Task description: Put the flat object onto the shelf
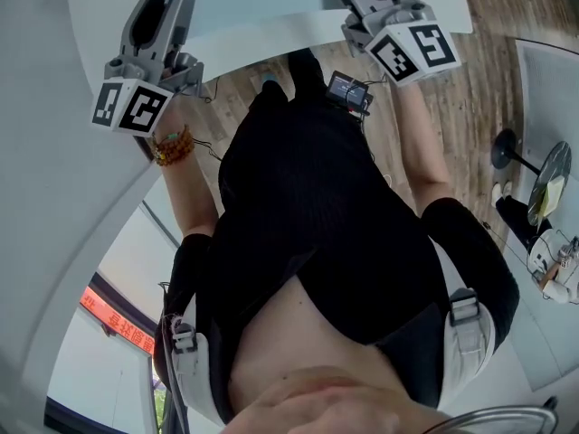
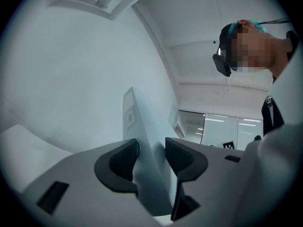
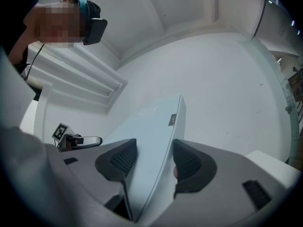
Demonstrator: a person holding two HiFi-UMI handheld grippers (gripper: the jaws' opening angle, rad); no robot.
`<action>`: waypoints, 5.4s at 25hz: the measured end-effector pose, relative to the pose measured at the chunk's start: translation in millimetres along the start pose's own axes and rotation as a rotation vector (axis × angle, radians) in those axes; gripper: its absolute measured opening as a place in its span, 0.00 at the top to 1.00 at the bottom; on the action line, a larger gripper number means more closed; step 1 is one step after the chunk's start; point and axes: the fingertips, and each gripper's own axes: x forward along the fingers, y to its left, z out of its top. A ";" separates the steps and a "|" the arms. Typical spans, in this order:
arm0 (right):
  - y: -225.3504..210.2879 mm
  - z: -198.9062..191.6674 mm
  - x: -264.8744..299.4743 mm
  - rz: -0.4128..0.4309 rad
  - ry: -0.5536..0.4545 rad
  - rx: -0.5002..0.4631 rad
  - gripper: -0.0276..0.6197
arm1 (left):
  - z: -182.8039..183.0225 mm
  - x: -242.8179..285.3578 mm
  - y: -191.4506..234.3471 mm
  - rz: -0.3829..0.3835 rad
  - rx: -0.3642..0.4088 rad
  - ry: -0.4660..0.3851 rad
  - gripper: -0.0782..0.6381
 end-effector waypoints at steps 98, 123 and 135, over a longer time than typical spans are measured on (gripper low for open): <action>-76.1 -207.8 84.5 -0.162 0.341 -0.020 0.58 | -141.5 16.4 174.6 0.445 0.094 0.226 0.61; 72.0 -92.3 57.4 -0.181 -0.037 -0.230 0.88 | -71.9 -9.0 36.9 0.405 0.433 -0.047 0.87; 107.8 -108.3 60.8 -0.189 -0.016 -0.207 0.90 | -80.9 -20.0 37.3 0.426 0.438 -0.043 0.87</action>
